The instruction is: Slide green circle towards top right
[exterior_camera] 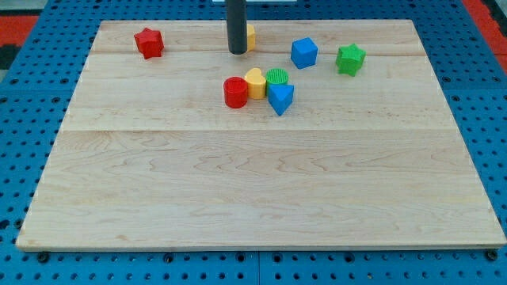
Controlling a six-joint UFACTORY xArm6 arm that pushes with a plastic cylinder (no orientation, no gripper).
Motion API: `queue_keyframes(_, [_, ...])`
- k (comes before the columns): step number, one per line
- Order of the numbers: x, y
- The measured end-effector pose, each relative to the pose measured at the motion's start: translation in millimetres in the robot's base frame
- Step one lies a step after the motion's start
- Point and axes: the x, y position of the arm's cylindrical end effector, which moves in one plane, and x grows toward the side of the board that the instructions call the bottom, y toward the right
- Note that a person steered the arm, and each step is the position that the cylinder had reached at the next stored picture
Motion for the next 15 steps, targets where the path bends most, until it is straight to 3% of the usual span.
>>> queue_keyframes(2, [6,28])
queue_keyframes(3, [-1,87])
queue_keyframes(4, [-3,109])
queue_keyframes(6, [32,148])
queue_keyframes(8, [100,125])
queue_keyframes(10, [100,35])
queue_keyframes(11, [90,15])
queue_keyframes(13, [40,28])
queue_keyframes(14, [44,-17])
queue_keyframes(15, [16,18])
